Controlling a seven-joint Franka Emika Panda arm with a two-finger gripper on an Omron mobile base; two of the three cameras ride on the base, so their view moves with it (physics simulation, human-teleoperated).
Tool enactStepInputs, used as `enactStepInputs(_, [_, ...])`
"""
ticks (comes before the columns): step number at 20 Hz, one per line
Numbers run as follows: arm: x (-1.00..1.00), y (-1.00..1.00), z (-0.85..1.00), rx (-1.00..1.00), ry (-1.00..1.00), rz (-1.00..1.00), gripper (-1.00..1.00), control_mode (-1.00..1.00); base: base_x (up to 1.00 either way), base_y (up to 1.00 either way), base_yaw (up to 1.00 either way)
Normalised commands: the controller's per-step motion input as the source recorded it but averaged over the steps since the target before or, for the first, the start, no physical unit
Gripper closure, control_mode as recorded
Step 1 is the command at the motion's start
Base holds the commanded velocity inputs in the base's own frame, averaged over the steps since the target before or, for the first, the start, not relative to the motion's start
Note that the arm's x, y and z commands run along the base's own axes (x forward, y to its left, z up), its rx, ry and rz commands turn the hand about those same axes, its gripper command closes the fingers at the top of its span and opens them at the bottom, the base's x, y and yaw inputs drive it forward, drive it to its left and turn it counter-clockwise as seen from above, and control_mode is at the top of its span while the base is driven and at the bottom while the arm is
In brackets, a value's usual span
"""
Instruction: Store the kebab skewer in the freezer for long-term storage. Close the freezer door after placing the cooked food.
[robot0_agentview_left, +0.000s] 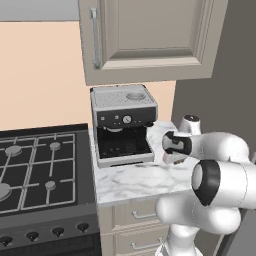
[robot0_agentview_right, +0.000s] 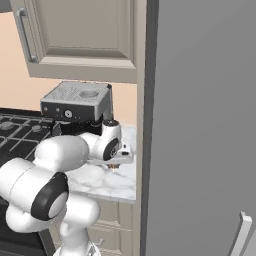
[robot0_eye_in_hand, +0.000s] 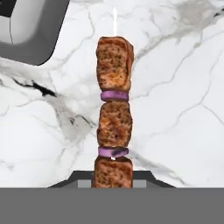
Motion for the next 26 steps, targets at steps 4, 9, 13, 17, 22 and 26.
enactStepInputs(4, [-0.17,0.07,0.48,0.0,0.09,-0.38,1.0,-1.0,0.0,0.0,0.0])
enactStepInputs(9, [-0.3,0.01,0.45,0.0,0.08,-0.42,1.0,-1.0,0.0,0.0,0.0])
enactStepInputs(13, [-0.46,0.03,0.5,0.0,0.01,-0.37,1.0,-1.0,0.0,0.0,0.0])
enactStepInputs(17, [-0.55,0.2,0.49,0.0,0.03,-0.27,1.0,-1.0,0.0,0.0,0.0])
enactStepInputs(22, [-0.58,0.39,0.47,0.0,0.06,-0.12,1.0,-1.0,0.0,0.0,0.0])
enactStepInputs(26, [-0.44,0.36,0.57,0.0,0.07,-0.01,1.0,-1.0,0.0,0.0,0.0])
